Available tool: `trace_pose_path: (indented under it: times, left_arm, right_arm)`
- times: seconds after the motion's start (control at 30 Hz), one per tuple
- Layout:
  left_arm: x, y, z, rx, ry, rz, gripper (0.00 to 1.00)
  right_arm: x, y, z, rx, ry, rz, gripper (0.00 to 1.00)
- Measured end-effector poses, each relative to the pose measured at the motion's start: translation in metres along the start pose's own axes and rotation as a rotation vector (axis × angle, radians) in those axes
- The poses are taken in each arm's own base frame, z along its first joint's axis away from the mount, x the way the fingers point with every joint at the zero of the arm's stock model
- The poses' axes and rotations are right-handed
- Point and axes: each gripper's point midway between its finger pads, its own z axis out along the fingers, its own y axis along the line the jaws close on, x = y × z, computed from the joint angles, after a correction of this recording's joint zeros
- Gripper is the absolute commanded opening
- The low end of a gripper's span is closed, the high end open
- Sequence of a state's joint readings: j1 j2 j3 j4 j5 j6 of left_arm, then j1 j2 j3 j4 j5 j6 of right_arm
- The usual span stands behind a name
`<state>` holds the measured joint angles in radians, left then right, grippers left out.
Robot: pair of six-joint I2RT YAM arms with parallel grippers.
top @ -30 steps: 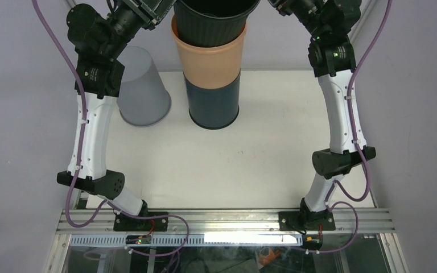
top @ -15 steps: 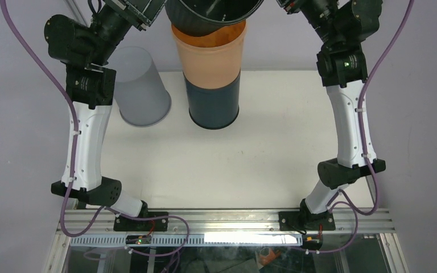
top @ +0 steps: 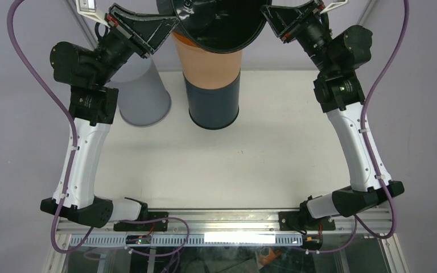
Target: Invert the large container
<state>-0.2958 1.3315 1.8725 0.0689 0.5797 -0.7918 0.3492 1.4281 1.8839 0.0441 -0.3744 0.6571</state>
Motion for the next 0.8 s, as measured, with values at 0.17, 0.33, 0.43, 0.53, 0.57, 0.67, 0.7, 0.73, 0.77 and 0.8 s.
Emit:
trace_pose_path:
  times: [0.17,0.33,0.43,0.53,0.57,0.67,0.7,0.73,0.77,0.8]
  left_arm:
    - [0.01,0.003,-0.002,0.013,0.008,-0.003,0.0]
    - [0.014,0.006,-0.003,0.016,0.006,-0.002,0.0]
    - [0.015,0.006,-0.004,0.022,0.007,0.0,0.0]
    - [0.018,0.006,-0.005,0.027,0.013,-0.001,0.0]
    - [0.019,0.006,-0.005,0.028,0.015,-0.002,0.0]
    - [0.024,0.007,-0.006,0.037,0.029,-0.007,0.0]
    - [0.025,0.007,-0.006,0.039,0.032,-0.007,0.0]
    - [0.026,0.007,-0.006,0.044,0.035,-0.007,0.0]
    - [0.027,0.006,-0.007,0.051,0.037,-0.006,0.0]
    - [0.028,0.004,-0.007,0.058,0.036,-0.006,0.0]
  right_arm:
    - [0.01,-0.009,-0.006,0.037,-0.004,0.007,0.25]
    - [0.014,-0.014,-0.005,0.059,-0.008,0.013,0.31]
    - [0.016,-0.014,-0.005,0.067,-0.005,0.017,0.34]
    - [0.019,-0.017,-0.002,0.083,0.006,0.026,0.46]
    - [0.021,-0.018,-0.002,0.089,0.011,0.031,0.48]
    - [0.032,-0.023,0.001,0.118,0.047,0.042,0.35]
    - [0.035,-0.026,0.002,0.13,0.06,0.044,0.24]
    - [0.039,-0.03,0.003,0.149,0.074,0.046,0.13]
    - [0.042,-0.035,0.004,0.168,0.084,0.043,0.07]
    - [0.045,-0.04,0.005,0.19,0.095,0.047,0.03]
